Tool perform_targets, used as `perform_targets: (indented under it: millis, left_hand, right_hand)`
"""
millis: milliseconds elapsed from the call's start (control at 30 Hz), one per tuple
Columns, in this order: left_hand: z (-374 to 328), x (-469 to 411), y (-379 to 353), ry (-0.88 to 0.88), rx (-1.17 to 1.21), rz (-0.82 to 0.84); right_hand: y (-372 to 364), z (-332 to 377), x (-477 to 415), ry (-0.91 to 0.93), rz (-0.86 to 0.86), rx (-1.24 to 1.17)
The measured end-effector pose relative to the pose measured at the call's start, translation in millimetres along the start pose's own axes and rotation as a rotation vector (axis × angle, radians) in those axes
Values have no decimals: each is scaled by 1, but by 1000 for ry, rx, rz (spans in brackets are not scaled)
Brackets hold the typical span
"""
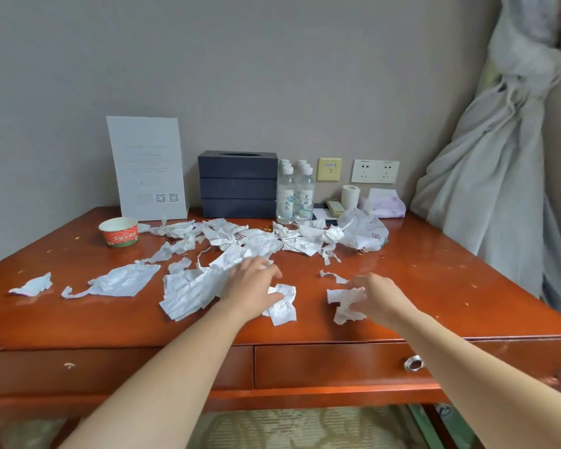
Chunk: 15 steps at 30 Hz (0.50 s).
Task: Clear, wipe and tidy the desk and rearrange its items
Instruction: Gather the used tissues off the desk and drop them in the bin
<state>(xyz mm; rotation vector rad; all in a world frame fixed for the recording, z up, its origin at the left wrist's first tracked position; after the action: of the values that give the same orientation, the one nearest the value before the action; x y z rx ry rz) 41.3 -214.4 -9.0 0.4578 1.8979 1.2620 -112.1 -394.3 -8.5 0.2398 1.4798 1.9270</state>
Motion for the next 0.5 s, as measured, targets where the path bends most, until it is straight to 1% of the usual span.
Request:
perform_targets:
  millis: [33, 67, 100, 133, 167, 200, 267, 333, 500]
  left_hand:
    - [11, 0, 4, 88, -129, 6]
    - [25, 2, 6, 215, -218, 55]
    - [41, 5, 7, 349, -245, 118]
    - [54, 9, 7, 460, -225, 173]
    - [64, 12, 4, 530, -181, 217]
    - [71, 13, 0, 557, -133, 250]
    - [74, 14, -10, 543, -51, 292]
    - [66, 14, -18, 498, -1, 285]
    - [37, 8, -25, 316, -20, 239]
  right_hand:
    - [-2, -1, -2, 11, -1, 23]
    - [-2, -2, -3, 15, -5, 41]
    - [-4, -2, -5, 0, -4, 52]
    - [-6, -2, -9, -24, -4, 58]
    - [-8, -2, -11, -59, 13, 82]
    - [-12, -2, -13, -92, 36, 123]
    - [-20, -3, -14, -149, 107, 205]
    - [-29, -1, -16, -161, 158, 191]
    - [-41, 23, -22, -90, 118, 38]
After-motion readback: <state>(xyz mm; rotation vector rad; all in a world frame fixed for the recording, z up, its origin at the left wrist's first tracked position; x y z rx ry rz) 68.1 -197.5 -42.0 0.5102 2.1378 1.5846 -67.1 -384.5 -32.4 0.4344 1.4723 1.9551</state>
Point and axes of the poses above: each hand's wrist, its own x-axis away from the middle knuckle, its own y-axis out of the back of the hand, z = x × y, the point moved 6 cm from there along -x, towards the middle knuckle, and after that the axes turned 12 degrees about -z, right-handed, at the moved point
